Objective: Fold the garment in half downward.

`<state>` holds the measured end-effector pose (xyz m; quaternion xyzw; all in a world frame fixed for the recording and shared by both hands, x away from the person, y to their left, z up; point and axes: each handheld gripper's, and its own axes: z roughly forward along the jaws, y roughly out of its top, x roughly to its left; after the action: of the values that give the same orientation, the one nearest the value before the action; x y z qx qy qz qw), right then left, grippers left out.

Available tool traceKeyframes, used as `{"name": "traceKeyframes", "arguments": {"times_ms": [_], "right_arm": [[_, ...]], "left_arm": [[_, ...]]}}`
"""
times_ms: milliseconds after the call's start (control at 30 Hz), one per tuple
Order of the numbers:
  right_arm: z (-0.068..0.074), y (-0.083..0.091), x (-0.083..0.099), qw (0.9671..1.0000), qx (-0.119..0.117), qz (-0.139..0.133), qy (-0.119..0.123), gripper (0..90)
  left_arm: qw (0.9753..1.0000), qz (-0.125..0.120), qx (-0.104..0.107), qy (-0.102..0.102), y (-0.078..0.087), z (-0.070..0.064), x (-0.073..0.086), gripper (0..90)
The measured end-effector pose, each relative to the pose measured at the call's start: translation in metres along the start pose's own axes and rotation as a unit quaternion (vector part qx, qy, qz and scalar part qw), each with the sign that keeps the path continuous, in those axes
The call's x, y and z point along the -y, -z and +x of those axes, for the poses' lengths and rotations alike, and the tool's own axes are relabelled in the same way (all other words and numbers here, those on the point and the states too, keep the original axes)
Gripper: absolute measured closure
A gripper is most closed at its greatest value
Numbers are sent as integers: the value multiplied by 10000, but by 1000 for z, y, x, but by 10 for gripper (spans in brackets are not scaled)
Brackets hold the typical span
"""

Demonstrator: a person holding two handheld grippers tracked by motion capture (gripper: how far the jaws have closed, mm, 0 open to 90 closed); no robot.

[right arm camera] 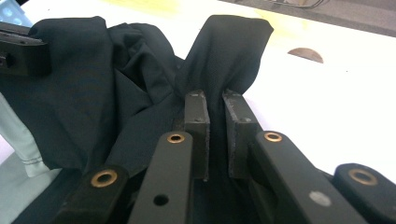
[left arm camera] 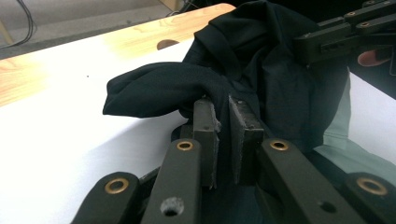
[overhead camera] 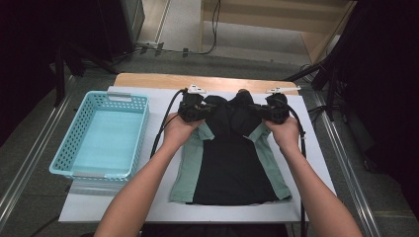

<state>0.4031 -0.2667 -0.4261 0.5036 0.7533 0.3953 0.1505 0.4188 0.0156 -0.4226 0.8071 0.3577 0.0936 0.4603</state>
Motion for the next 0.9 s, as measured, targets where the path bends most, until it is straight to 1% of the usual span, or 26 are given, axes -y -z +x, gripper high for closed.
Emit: {"name": "traceKeyframes", "arguments": {"times_ms": [67, 100, 267, 400, 533, 600, 800, 900], "right_arm": [[1, 0, 1, 10000, -1, 2, 6, 796], [2, 1, 4, 10000, -13, 11, 49, 794], [3, 4, 9, 10000, -96, 6, 22, 794], [5, 6, 12, 9999, -101, 8, 48, 794], [8, 7, 15, 9998, -135, 23, 110, 793], [9, 7, 17, 9998, -138, 37, 163, 792], [10, 9, 22, 9996, -195, 89, 173, 792], [11, 10, 24, 9996, -216, 86, 175, 792]], "left_arm": [[10000, 18, 20, -26, 1, -2, 1, 837], [10000, 14, 19, -61, 1, -3, 2, 837], [9999, -2, 115, -91, 2, -8, 7, 837], [9998, -21, 170, -55, 3, -9, 10, 837], [9998, 8, 209, -56, 4, -11, 15, 837], [9997, 0, 238, -19, 3, -12, 17, 837], [9996, 27, 275, -77, 5, -15, 21, 837], [9995, -6, 301, -34, 6, -17, 23, 836]]}}
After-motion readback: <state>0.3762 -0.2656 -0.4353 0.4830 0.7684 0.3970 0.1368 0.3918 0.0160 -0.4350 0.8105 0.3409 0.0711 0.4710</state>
